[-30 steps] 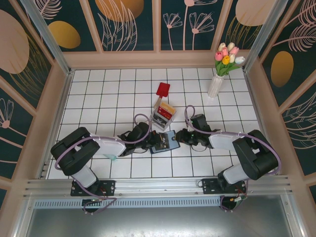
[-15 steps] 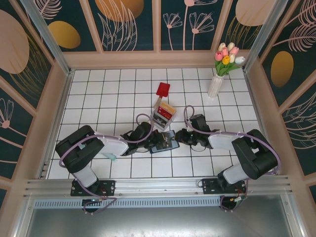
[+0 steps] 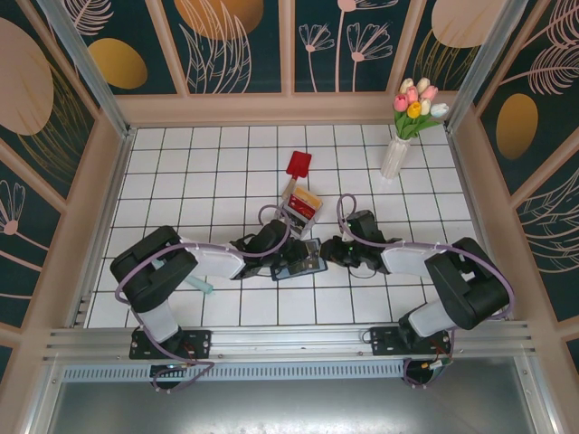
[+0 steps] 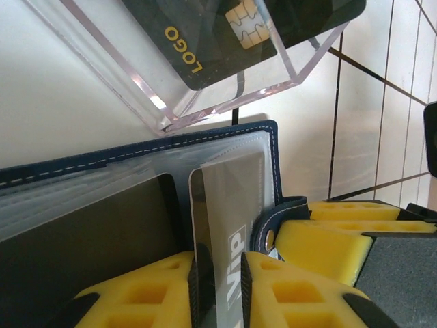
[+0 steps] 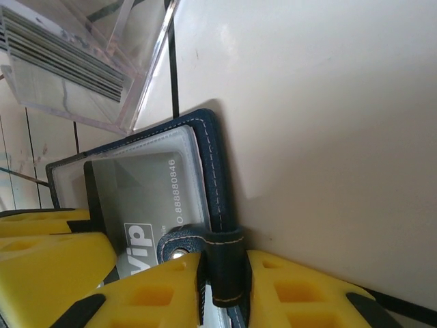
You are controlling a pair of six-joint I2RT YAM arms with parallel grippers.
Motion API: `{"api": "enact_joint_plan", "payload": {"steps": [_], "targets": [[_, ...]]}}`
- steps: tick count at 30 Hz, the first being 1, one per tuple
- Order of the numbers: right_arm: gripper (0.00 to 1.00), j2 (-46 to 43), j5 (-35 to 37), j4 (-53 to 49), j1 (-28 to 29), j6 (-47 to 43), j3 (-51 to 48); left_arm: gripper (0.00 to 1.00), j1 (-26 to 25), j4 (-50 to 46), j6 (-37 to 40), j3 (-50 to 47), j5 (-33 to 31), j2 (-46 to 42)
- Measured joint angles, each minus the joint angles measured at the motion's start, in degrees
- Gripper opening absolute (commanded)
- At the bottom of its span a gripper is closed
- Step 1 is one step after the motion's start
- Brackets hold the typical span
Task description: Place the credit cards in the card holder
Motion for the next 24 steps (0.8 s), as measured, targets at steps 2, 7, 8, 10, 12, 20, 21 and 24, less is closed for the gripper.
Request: {"api": "enact_joint_plan", "payload": {"steps": [2, 7, 8, 10, 12, 20, 21, 24], "targets": [[0.21, 0.00, -0.04, -0.04, 0.39, 0.09, 0.00, 0.26, -0.17, -2.25, 0.74, 0.61, -0.90, -0.31], [0.16, 0.02, -0.63, -0.07, 0.55, 0.20, 0.00, 0.27, -0.28, -6.12, 2.45, 2.12, -1.70, -0.48], [0.16, 0.02, -0.94, -0.04, 0.55, 0.20, 0.00, 0.27, -0.28, -6.40, 2.86, 2.21, -1.68, -0.55], [0.16, 0.02, -1.38, -0.07, 0.55, 0.20, -0.02, 0.29, -0.28, -6.56, 3.69, 2.25, -1.33, -0.57], [0.16, 0.02, -1.60, -0.04, 0.55, 0.22, -0.02, 0.29, -0.26, -6.54, 4.42, 2.49, -0.59, -0.57], [0.22, 0.02, -1.25, -0.39, 0.55, 0.66, -0.24, 0.31, -0.11, -6.84, 5.44, 3.21, 1.14, 0.07], [0.23, 0.00, -0.96, -0.52, 0.61, 0.66, -0.22, 0.31, -0.13, -7.26, 5.46, 3.34, 0.98, 0.04], [0.24, -0.55, 0.94, -1.97, 1.29, 0.44, 0.33, 0.34, -0.44, -9.09, 5.49, 3.67, -0.52, -0.48]]}}
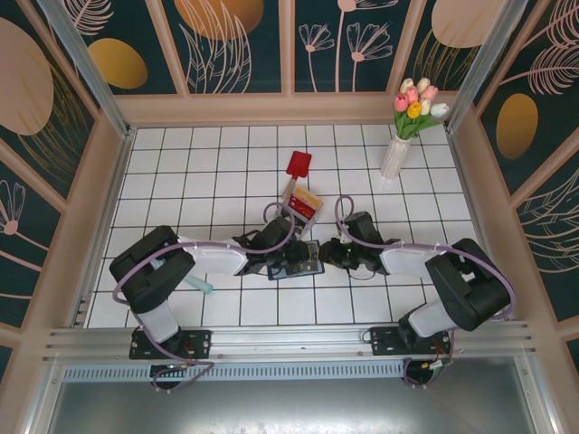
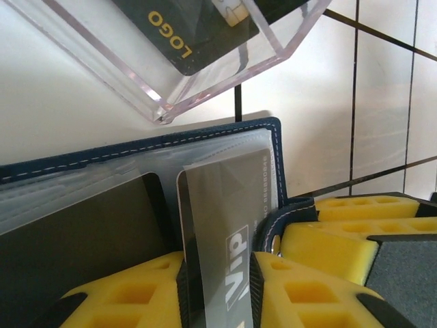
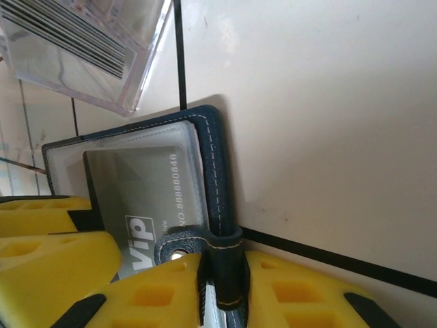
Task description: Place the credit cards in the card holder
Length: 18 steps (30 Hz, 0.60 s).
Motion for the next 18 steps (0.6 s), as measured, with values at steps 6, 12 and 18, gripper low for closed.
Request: {"api": "enact_joint_plan", "payload": {"steps": [6, 12, 18], "targets": [[0.24, -0.17, 3.26, -3.26, 0.20, -0.52, 1.60, 0.38, -0.33, -5.49, -0.04, -2.69, -5.09, -5.75], [0.32, -3.28, 6.84, -6.12, 0.44, -0.46, 1.77, 0.37, -0.33, -7.56, 0.44, -3.41, -7.06, -6.47], [0.12, -10.43, 6.54, -6.97, 1.07, -0.52, 1.99, 0.35, -0.33, -9.27, 0.90, -3.41, -9.11, -7.34]]}}
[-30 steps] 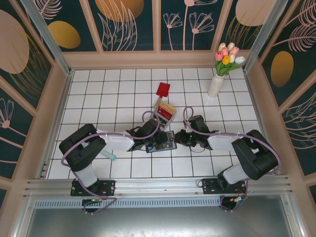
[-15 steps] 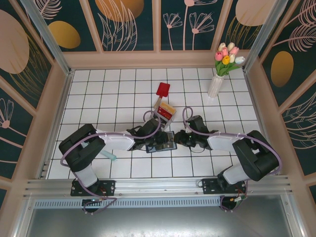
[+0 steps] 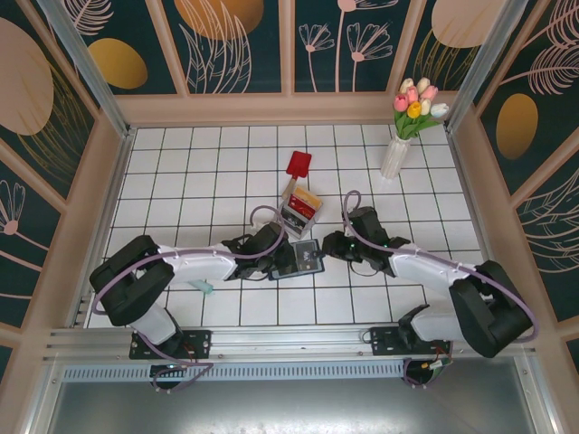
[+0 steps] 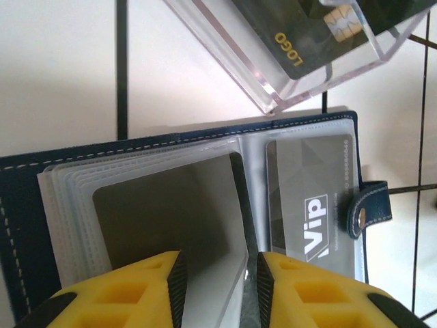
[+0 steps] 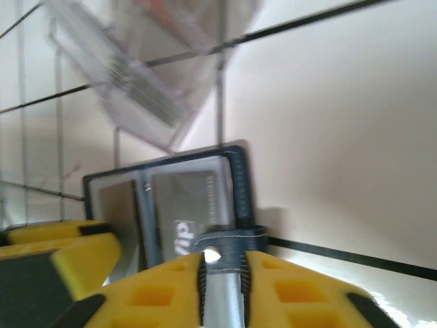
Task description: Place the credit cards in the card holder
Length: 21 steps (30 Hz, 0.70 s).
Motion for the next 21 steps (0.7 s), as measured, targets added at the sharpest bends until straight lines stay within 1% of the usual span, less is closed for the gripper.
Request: {"api": "enact_joint_plan", "payload": {"steps": [1, 3, 6, 11, 16, 21], "targets": [[0.10, -0.13, -0.74, 0.46, 0.61, 0.07, 0.22, 0.35, 0.00, -0.35, 0.02, 0.00, -0.44, -0.44], [0.08, 0.57, -1.51, 0.63, 2.36, 0.28, 1.01, 0.36, 0.00, -0.61, 0.02, -0.15, -1.22, -1.79], [0.04, 3.80, -1.46, 0.17, 6.08, 0.07, 3.80, 0.37, 0.00, -0.63, -0.17, -1.11, -3.13, -5.44], [0.04, 11.52, -1.40, -0.66, 10.93, -0.59, 9.77, 0.43, 0.00, -1.92, -2.14, -3.43, -7.58, -10.84], [0.05, 17.11, 0.50, -2.40, 13.27, -1.31, 12.33, 0.47, 0.24, -2.67, -4.28, -7.37, -8.76, -11.67], [0.07, 19.08, 3.32, -4.13, 13.55, -1.46, 12.59, 0.47, 1.11, -2.47, -5.46, -10.01, -8.11, -11.69]]}}
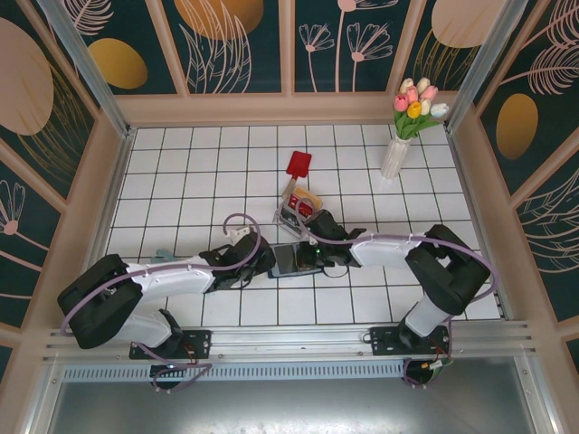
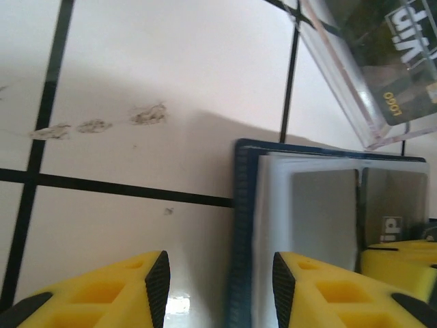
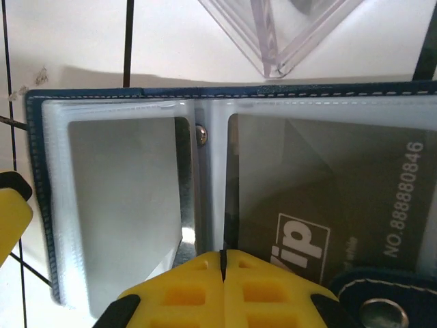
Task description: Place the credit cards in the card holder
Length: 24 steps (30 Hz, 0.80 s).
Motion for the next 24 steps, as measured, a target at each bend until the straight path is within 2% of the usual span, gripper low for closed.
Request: {"api": "enact_joint_plan", "payload": {"steps": [6, 13, 22, 24], "targets": [[0.11, 0.35, -0.09, 0.00, 0.39, -0.28, 0.39, 0.46, 0.31, 1.38, -0.04, 0.00, 0.44, 0.24], [0.27, 3.02, 0.63, -2.45, 3.17, -2.10, 4.48, 0.41, 0.52, 4.63, -0.04, 0.00, 2.82, 3.82], [0.27, 3.63, 4.15, -7.48, 4.22, -3.23, 8.11, 0.43, 0.72, 3.85, -0.04, 0.11, 1.92, 3.74], [0.30, 2.56, 5.53, -9.64, 4.04, -3.76, 9.46, 0.44, 0.72, 2.56, -0.07, 0.11, 0.85, 2.05]]}}
